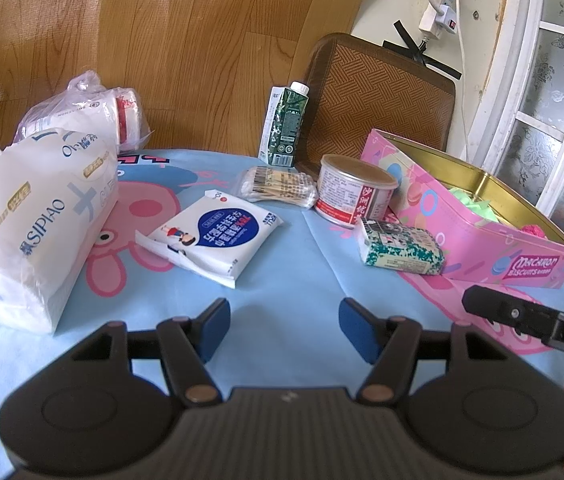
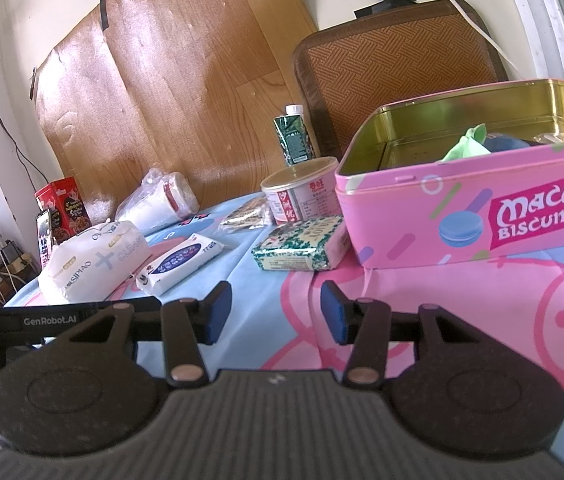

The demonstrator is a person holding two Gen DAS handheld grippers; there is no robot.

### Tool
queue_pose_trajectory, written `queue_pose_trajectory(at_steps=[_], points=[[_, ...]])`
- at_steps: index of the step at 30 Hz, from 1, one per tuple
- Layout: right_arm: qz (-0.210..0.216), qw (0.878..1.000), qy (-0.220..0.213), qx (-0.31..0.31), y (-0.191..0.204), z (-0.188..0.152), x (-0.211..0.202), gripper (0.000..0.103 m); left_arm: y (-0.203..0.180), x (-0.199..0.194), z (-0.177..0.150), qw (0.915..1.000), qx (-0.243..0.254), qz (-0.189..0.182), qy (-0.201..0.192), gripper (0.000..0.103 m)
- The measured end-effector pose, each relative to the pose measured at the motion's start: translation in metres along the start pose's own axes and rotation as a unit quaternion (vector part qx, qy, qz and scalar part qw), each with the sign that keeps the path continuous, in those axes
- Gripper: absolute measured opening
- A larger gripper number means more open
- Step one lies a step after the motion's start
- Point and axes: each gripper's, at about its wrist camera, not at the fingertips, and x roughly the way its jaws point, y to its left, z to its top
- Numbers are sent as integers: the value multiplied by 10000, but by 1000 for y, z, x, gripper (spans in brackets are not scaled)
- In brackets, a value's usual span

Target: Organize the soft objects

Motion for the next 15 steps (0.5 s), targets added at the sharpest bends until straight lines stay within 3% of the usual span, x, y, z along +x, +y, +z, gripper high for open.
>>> queue_pose_trajectory(at_steps=[15], points=[[8, 10000, -11, 0, 0, 0, 1, 52, -1, -1, 0, 10000, 23, 3, -23, 62]])
